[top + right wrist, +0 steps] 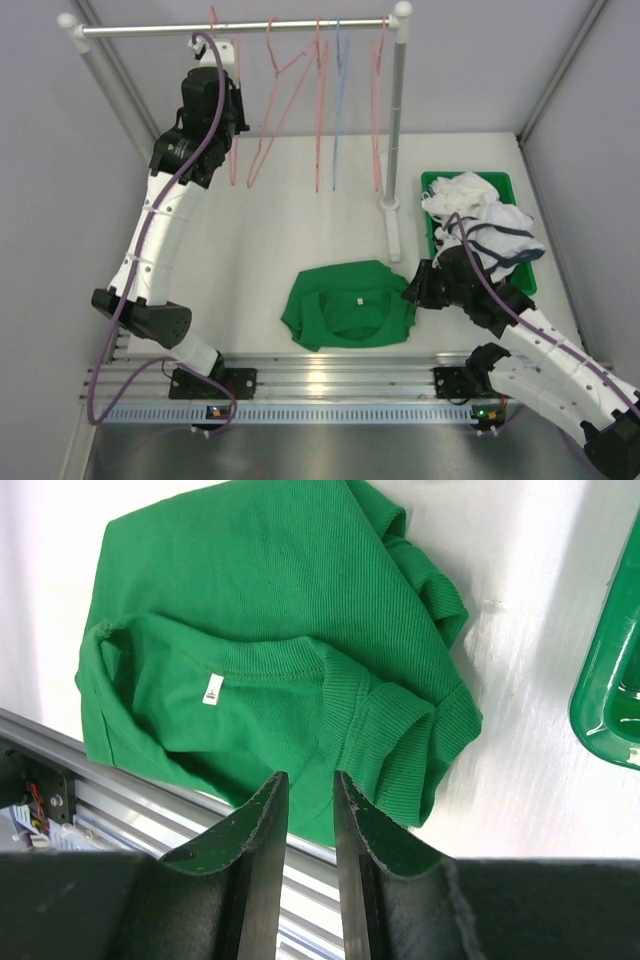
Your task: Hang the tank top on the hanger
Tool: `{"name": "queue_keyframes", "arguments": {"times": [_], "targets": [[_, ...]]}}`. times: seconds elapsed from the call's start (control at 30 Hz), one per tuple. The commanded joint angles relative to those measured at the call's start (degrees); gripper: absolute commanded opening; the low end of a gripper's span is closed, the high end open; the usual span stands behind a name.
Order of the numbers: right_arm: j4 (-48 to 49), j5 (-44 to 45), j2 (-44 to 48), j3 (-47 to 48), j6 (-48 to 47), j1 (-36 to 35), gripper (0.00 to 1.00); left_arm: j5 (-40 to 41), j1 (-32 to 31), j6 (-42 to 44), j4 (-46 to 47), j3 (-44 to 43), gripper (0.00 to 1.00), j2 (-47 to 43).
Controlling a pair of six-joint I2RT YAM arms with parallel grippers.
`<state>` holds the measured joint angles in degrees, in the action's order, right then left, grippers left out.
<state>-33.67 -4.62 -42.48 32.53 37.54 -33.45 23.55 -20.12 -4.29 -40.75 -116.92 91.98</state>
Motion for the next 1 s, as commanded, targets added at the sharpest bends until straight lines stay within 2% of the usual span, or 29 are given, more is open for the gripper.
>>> {"name": "queue_keyframes", "arguments": {"times": [0.0,0.27,0.67,0.87,0.97], "targets": [[2.2,-0.21,-0.06,0.07,-0.71,0.67,0.25,1.23,0.17,1.31,5.51,-1.38,0.0,-3.48],[2.47,-0.21,-0.5,-0.1,-1.06,0.76,0.25,0.53,0.17,1.31,6.21,0.2,0.0,-5.5],[3.0,-0.56,-1.99,1.04,-1.94,0.67,0.25,-0.87,0.17,1.4,4.28,12.15,0.0,-15.25],[2.56,-0.74,-2.52,2.18,-3.08,0.76,0.26,-2.98,0.17,-0.01,1.74,23.56,0.0,-23.68],[2.03,-0.65,-1.91,2.62,-3.44,0.67,0.27,-5.44,0.17,-2.2,0.24,33.39,0.0,-29.39]]}}
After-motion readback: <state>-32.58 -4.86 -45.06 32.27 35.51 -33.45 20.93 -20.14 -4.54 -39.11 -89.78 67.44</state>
